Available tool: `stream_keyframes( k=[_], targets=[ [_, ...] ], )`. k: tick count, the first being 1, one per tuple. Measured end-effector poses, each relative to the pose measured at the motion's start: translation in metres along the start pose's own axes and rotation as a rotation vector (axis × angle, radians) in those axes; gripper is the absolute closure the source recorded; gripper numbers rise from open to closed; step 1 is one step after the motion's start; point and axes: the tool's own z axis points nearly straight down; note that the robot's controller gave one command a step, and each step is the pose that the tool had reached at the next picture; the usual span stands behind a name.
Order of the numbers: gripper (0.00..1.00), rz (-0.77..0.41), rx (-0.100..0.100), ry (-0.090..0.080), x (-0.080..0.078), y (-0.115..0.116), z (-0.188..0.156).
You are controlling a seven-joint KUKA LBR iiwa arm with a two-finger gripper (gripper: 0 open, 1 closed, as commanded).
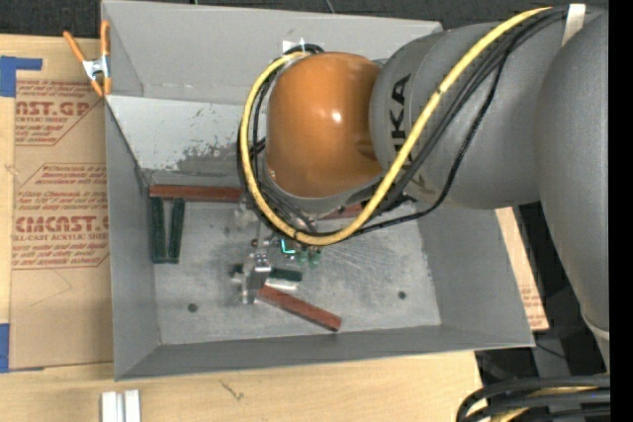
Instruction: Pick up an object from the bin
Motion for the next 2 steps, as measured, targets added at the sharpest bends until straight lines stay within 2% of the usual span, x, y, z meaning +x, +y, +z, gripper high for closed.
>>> stream_keyframes(
  k=[1, 2],
  targets=[
    [0.0, 0.002, -0.001, -0.008, -0.0019, -0.0009, -0.0045],
    [0.0, -0.001, -0.001, -0.008, -0.0021, -0.0011, -0.0042]
  ],
)
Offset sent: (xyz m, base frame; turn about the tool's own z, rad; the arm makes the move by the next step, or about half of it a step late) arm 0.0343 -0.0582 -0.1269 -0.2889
